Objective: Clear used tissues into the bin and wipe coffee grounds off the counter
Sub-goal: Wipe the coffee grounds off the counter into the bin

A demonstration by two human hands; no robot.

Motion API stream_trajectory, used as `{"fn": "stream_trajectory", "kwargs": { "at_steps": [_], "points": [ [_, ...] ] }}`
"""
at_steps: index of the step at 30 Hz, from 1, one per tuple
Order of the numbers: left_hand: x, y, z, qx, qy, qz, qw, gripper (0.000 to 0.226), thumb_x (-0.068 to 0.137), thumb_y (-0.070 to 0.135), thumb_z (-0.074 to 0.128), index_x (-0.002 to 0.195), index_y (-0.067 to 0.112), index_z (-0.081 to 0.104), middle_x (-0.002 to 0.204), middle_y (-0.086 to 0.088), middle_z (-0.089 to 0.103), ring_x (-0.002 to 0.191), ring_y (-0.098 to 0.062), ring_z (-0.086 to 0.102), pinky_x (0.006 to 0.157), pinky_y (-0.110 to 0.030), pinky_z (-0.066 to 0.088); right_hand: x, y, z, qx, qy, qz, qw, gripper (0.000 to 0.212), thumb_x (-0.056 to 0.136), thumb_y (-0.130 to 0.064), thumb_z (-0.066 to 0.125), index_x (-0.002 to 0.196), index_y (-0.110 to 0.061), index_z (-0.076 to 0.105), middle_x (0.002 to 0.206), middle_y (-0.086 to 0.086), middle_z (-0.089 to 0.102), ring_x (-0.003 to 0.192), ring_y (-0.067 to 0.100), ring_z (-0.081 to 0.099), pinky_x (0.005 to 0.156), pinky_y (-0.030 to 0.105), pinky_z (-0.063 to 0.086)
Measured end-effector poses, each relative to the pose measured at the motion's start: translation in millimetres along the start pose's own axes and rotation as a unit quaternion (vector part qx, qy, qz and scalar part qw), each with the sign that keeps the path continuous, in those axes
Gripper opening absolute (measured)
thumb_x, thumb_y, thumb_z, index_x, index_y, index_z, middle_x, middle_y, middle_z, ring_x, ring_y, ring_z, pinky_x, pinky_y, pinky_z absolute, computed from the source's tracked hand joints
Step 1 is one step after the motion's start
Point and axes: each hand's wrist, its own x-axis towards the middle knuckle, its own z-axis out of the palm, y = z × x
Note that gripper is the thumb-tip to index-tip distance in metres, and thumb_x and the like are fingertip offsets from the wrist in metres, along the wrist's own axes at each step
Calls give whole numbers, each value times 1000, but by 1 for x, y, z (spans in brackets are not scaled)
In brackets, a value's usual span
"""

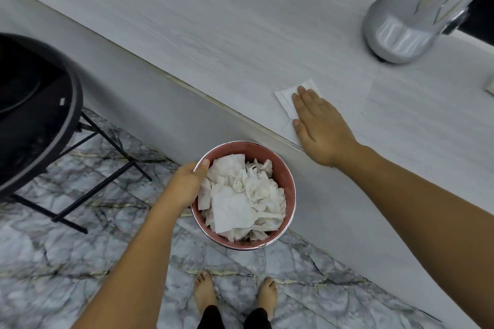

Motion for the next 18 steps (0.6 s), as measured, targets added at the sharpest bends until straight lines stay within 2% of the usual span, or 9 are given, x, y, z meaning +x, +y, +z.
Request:
{"fn": "stream_trajectory", "kwargs": {
  "at_steps": [4, 7, 11, 15, 18],
  "points": [
    [0, -3, 0, -2, -11, -7, 1000, 34, 101, 47, 47, 83, 35, 73, 90, 9, 77, 94, -20, 70, 89, -38, 53, -2, -17, 3, -4, 8, -33, 999, 59, 102, -38, 19, 155, -12, 18, 165, 9, 14, 152, 24, 12, 122, 44, 17],
    [0, -6, 0, 6, -13, -9, 1000, 37, 100, 51, 44, 88, 33, 74, 96, 2, 77, 97, -23, 71, 93, -43, 54, -4, -21, 4, -1, 9, -46, 999, 57, 103, -35, 21, 155, -13, 20, 165, 7, 16, 152, 22, 13, 123, 41, 15],
    [-3, -3, 2, 9, -1, -2, 1000, 39, 101, 49, 45, 87, 30, 75, 95, -1, 78, 96, -26, 71, 92, -45, 54, -5, -19, 4, 6, 6, -69, 998, 57, 102, -35, 22, 154, -12, 25, 164, 7, 20, 151, 23, 17, 122, 42, 17],
    [-12, 3, 9, 14, 10, 1, 1000, 37, 103, 46, 43, 91, 25, 72, 96, -1, 75, 94, -23, 69, 79, -34, 51, -12, -23, 7, 6, 13, -98, 995, 55, 101, -32, 26, 152, -10, 31, 161, 10, 27, 149, 25, 23, 122, 42, 20],
    [-17, 5, 16, 16, 8, 6, 1000, 38, 103, 45, 43, 88, 26, 72, 94, -2, 76, 91, -23, 70, 78, -34, 51, -23, -29, 9, 18, 19, -121, 992, 54, 100, -29, 29, 150, -9, 34, 160, 11, 30, 148, 25, 27, 121, 41, 22]
  ]
}}
